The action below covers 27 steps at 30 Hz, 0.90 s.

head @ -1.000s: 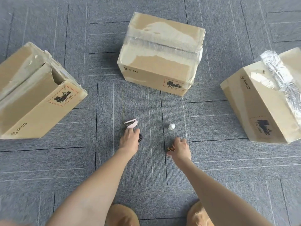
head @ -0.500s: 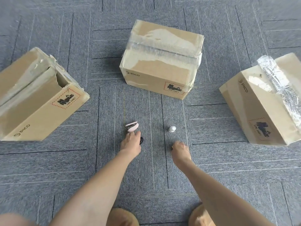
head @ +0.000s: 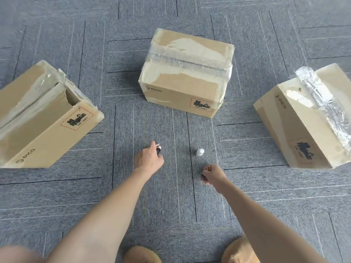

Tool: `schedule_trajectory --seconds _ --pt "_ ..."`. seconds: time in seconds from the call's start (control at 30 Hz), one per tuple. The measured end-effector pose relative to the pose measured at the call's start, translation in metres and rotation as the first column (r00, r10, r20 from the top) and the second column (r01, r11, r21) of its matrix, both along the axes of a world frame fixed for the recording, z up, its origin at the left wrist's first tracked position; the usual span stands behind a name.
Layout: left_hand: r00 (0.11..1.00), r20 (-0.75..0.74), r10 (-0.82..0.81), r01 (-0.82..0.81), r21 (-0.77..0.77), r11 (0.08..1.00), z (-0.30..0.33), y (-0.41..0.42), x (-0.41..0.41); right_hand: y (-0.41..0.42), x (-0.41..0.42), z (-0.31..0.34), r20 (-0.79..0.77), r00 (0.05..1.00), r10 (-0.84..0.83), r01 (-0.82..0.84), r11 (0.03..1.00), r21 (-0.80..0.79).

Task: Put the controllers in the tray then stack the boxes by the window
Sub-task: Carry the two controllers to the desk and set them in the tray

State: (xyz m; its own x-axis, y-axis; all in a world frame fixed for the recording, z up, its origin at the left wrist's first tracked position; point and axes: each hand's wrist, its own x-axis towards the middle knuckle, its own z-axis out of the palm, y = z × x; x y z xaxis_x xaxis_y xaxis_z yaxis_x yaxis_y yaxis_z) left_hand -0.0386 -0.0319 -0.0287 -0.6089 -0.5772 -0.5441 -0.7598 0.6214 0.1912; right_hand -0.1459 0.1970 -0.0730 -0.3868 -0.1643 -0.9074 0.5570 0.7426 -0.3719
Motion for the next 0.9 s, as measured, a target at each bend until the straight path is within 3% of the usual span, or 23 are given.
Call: schedule_trajectory --seconds 0.13,0.2,0.3,0.4,0.47,0.67,0.9 --pt "1.000 0.002 -0.018 0.018 -0.027 0.999 0.000 -0.004 0.002 0.004 -0.011 0.003 0.099 0.990 -0.102 0.104 0.994 -0.015" --pt "1.000 0.000 -0.025 0.025 -0.041 0.999 0.000 -0.004 0.003 0.005 -0.016 0.002 0.032 0.998 -0.063 0.061 0.997 0.044" --pt "0.999 -0.001 -0.046 0.045 -0.080 0.996 -0.002 -0.005 0.004 0.004 -0.019 0.001 -0.201 0.962 0.186 -0.165 0.979 0.116" --pt "0.999 -0.028 -0.024 0.020 -0.114 0.993 -0.006 -0.007 0.003 -0.001 -0.019 0.011 -0.318 0.773 0.549 -0.473 0.833 0.289" --pt "0.999 -0.035 -0.006 0.002 -0.126 0.992 -0.009 -0.009 0.001 -0.010 -0.019 0.016 -0.365 0.660 0.657 -0.527 0.751 0.398" --pt "1.000 0.009 -0.003 0.004 -0.131 0.991 -0.023 -0.012 0.005 -0.039 -0.025 0.001 -0.548 0.556 0.624 -0.490 0.779 0.390" --pt "0.999 -0.032 -0.011 0.008 -0.092 0.996 -0.027 -0.016 0.008 -0.051 -0.024 -0.008 -0.582 0.519 0.625 -0.463 0.779 0.423"
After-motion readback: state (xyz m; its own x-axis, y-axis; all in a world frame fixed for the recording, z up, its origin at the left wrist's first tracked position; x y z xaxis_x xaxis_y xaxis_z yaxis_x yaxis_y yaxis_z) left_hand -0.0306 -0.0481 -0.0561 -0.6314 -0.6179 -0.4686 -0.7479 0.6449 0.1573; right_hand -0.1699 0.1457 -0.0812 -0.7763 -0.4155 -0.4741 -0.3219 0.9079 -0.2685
